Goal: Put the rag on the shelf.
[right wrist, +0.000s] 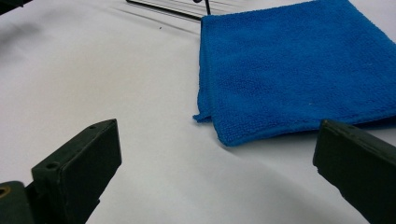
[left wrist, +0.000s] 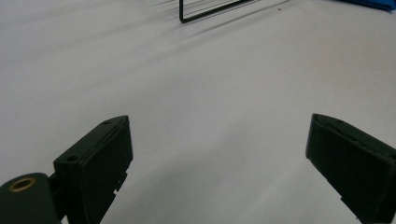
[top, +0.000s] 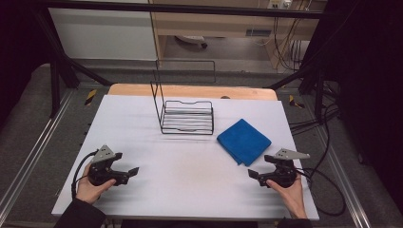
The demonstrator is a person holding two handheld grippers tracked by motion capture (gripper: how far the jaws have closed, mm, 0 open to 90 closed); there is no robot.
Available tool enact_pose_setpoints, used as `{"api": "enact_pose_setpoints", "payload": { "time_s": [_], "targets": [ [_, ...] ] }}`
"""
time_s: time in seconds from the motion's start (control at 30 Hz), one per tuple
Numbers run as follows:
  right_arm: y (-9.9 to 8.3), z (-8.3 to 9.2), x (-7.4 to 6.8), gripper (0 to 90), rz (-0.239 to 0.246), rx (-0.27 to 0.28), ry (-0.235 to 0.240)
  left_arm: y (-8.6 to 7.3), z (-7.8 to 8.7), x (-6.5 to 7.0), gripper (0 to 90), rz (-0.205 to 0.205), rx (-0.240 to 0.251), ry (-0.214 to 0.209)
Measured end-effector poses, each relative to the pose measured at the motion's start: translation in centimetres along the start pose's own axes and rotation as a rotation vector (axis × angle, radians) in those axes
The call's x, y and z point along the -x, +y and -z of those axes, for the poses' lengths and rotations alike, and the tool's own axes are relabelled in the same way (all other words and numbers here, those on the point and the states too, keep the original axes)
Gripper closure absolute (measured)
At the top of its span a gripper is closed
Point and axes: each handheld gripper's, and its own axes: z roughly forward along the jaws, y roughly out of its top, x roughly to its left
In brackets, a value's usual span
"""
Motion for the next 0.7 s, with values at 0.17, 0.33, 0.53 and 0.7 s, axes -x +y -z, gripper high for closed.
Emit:
{"api": "enact_pose_setpoints", "payload": {
  "time_s": [0.17, 0.33, 0.53, 0.7],
  "targets": [
    [-0.1, 0.0, -0.1, 1.6, 0.002, -0.005, 0.001, -0.2, -0.1, 0.0, 7.4, 0.002, -0.009, 0.004],
    [-0.1, -0.3, -0.2, 1.7, 0.004, -0.012, 0.004, -0.3, -0.1, -0.1, 7.9, -0.001, -0.01, 0.0],
    [-0.1, -0.7, -0.6, 1.9, 0.004, -0.022, -0.013, -0.4, -0.2, -0.2, 8.1, 0.005, -0.016, 0.004],
    [0.2, -1.3, -1.0, 2.1, 0.011, -0.024, -0.032, -0.4, -0.2, -0.2, 8.1, 0.006, -0.017, 0.004]
  ]
}}
